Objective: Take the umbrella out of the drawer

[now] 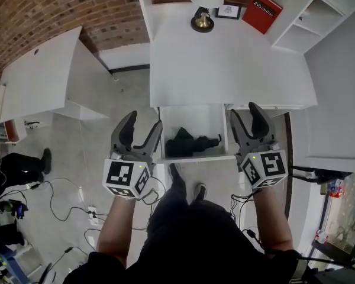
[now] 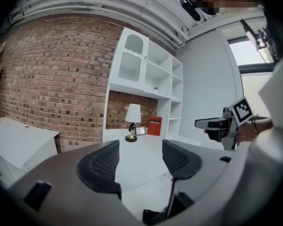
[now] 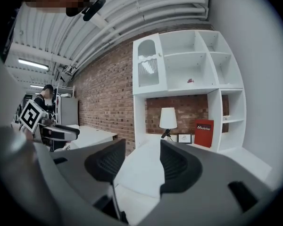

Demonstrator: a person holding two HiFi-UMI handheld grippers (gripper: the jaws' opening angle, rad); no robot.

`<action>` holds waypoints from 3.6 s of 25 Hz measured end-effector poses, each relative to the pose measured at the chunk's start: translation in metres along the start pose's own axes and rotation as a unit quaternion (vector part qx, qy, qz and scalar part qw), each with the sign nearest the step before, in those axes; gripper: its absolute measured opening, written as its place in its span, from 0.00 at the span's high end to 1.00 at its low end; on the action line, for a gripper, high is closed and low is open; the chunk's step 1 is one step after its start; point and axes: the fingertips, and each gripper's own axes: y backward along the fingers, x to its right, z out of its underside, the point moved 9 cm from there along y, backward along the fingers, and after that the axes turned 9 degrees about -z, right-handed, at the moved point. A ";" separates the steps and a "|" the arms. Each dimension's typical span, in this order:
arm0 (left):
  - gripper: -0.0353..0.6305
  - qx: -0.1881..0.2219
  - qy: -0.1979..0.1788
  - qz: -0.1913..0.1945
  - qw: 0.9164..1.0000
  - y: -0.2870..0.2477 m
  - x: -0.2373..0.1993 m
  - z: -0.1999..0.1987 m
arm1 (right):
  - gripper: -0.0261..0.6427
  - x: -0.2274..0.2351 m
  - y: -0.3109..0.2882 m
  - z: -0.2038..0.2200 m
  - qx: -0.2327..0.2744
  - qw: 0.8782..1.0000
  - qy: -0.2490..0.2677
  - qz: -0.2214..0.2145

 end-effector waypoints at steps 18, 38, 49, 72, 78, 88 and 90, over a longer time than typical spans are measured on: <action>0.53 -0.120 -0.107 0.139 0.977 -0.080 0.001 0.079 | 0.64 0.011 -0.042 0.032 -0.049 0.997 -0.042 0.031; 0.51 -0.372 -0.260 0.349 0.820 -0.168 0.093 0.287 | 0.64 0.075 -0.044 0.100 -0.085 0.990 -0.109 0.018; 0.51 -0.451 -0.352 0.403 0.714 -0.189 0.119 0.390 | 0.64 0.084 -0.043 0.133 -0.126 0.985 -0.120 0.016; 0.59 -0.417 -0.404 0.354 0.733 -0.191 0.130 0.365 | 0.67 0.084 -0.031 0.133 -0.114 0.984 -0.136 0.023; 0.59 -0.389 -0.402 0.339 0.756 -0.191 0.129 0.322 | 0.67 0.077 -0.036 0.112 -0.094 0.987 -0.129 0.016; 0.59 -0.352 -0.353 0.287 0.818 -0.170 0.122 0.238 | 0.68 0.072 -0.027 0.073 -0.040 0.994 -0.102 0.011; 0.59 -0.343 -0.340 0.275 0.831 -0.162 0.121 0.215 | 0.68 0.070 -0.022 0.063 -0.030 0.994 -0.102 0.010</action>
